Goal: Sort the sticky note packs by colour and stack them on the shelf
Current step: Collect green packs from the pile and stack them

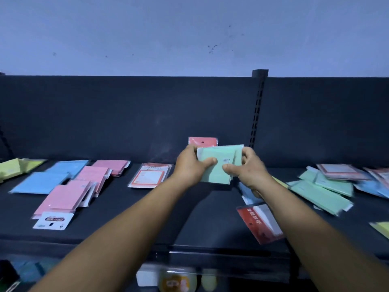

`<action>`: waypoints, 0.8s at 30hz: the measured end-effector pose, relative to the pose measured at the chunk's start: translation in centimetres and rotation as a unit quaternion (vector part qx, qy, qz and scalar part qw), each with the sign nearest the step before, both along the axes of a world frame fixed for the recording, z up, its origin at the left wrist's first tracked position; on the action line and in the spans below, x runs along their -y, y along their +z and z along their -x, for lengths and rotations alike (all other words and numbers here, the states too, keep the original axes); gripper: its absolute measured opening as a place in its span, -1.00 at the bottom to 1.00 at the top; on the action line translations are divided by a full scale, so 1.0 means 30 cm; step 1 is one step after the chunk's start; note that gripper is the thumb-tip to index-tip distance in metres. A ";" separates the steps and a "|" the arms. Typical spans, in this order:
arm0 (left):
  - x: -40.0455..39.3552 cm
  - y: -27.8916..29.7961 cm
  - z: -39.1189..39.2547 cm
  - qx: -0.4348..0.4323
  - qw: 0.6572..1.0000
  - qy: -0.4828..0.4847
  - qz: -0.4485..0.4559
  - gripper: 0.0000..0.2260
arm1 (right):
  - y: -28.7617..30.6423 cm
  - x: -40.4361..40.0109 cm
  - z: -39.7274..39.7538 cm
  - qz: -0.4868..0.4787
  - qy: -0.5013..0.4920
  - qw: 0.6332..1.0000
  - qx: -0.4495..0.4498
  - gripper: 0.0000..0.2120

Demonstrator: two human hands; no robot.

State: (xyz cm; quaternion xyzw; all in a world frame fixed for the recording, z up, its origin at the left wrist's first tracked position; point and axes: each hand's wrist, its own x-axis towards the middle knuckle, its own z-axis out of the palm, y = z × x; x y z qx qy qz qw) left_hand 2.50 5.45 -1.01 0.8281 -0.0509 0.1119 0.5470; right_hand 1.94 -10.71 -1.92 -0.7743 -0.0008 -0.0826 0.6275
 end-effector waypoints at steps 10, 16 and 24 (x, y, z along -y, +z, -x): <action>0.141 0.011 -0.109 0.011 0.999 0.036 0.011 -0.73 | -0.023 0.184 -0.118 0.267 0.077 0.955 -0.101 -0.51; 0.184 -0.017 -0.141 -0.002 0.999 0.053 -0.005 -0.75 | -0.070 0.254 -0.101 0.543 0.143 0.812 -0.159 -0.28; 0.288 -0.060 -0.160 -0.026 0.999 0.008 -0.023 -0.75 | 0.002 0.324 -0.074 0.525 0.121 0.827 -0.160 -0.70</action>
